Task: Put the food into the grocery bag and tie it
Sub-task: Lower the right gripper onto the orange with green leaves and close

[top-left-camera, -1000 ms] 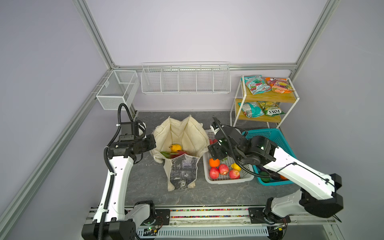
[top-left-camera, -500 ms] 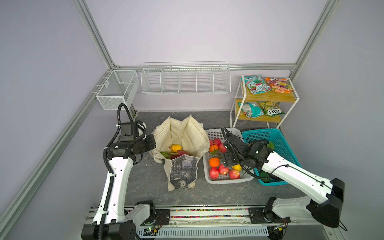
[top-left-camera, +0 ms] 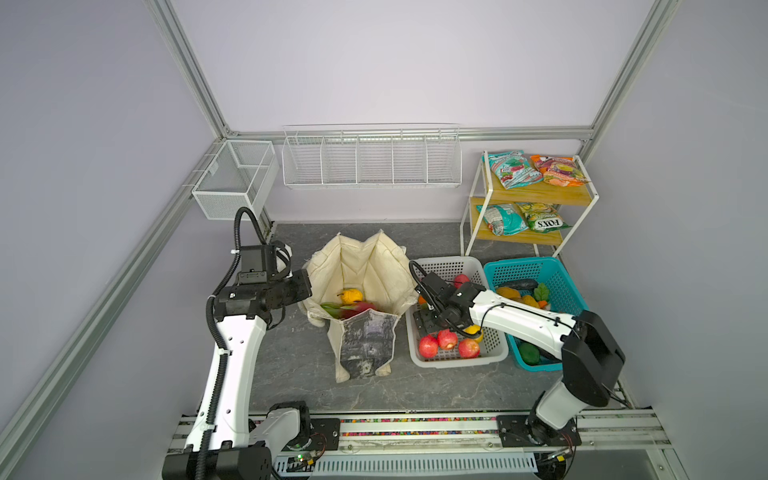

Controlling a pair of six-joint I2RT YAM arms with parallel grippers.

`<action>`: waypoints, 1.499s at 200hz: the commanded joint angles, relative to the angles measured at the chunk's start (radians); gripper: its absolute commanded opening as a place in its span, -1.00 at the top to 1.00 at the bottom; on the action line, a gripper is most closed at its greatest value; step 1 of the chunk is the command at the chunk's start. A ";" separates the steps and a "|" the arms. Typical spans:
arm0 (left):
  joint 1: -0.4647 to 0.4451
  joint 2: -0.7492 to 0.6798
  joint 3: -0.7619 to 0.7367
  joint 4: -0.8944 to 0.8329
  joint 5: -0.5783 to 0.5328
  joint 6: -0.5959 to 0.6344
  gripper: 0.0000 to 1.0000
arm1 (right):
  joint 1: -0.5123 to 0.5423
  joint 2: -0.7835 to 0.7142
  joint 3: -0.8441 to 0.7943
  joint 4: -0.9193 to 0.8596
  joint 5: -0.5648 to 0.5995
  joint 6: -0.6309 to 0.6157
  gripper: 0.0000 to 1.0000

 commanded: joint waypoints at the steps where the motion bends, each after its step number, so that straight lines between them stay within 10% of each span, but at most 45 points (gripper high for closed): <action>1: 0.001 -0.022 -0.007 -0.020 0.019 0.014 1.00 | -0.024 0.026 0.017 0.039 -0.033 0.023 -0.80; 131: 0.001 -0.020 -0.002 -0.017 0.037 0.010 1.00 | -0.042 0.087 -0.007 0.069 -0.059 0.068 -1.00; 300: 0.001 -0.036 -0.005 -0.015 0.035 0.010 1.00 | -0.048 0.109 -0.034 0.122 -0.106 0.097 -0.39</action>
